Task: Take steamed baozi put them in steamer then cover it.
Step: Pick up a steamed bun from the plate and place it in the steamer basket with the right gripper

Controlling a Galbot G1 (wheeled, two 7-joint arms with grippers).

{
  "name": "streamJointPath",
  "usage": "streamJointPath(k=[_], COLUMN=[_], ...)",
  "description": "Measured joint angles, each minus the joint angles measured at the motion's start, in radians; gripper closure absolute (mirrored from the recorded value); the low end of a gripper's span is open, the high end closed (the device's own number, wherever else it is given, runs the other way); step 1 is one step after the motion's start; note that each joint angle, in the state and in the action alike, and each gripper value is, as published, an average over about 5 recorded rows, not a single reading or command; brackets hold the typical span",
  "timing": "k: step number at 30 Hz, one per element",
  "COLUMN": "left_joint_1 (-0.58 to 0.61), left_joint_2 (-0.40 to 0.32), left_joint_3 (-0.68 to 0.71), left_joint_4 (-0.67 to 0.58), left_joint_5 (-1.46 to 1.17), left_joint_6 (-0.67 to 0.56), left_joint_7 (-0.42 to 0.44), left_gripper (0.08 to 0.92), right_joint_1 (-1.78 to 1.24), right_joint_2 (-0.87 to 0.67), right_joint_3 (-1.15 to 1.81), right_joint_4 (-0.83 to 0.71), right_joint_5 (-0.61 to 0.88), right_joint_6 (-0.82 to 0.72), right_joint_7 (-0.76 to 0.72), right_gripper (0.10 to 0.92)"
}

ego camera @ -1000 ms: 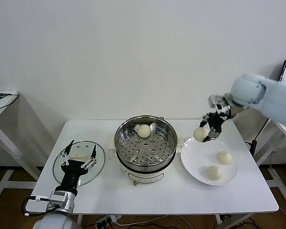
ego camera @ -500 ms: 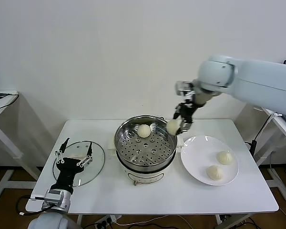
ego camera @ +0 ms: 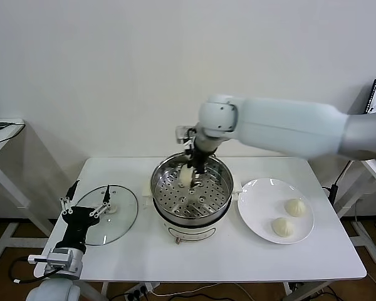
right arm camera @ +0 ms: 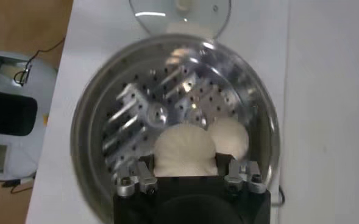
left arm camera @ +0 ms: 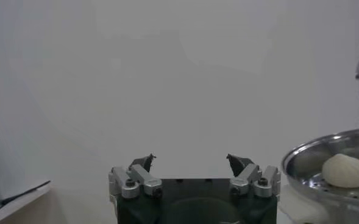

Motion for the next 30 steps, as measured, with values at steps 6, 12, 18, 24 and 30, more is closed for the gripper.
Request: streamJointPath(k=[6,12,18,24,30], left_joint_1=[0.0,0.0,-0.002,0.002,0.003], left_joint_2=[0.001,0.003,0.002,0.003,0.002], left_joint_3=[-0.01,-0.013,-0.013,-0.018,-0.017], left_joint_4=[0.002,0.006,0.009,0.011,0.009], left_joint_5=[-0.002,-0.003,-0.003,-0.003,-0.001], left_joint_6=[0.001,0.001,0.001,0.0,0.001], left_joint_7=[0.0,0.0,0.001,0.002,0.002], left_gripper=[0.177,0.177,0.177,0.177,0.177], right_joint_1=[-0.074,-0.13,-0.167,-0.18,-0.153], right_joint_2=[0.073,0.117,0.15,0.158,0.126], right_joint_3=[0.03,0.05,0.067,0.077,0.084], right_joint_4=[-0.074,-0.134,-0.178,-0.193,-0.168], right_joint_5=[-0.039,-0.076,-0.102,-0.117,-0.107], right_joint_6=[-0.001,-0.001,0.003,0.01,0.014], right_joint_7=[0.002,0.001,-0.001,-0.008,-0.019], right_gripper=[0.347,0.347,0.343,0.242,0.203])
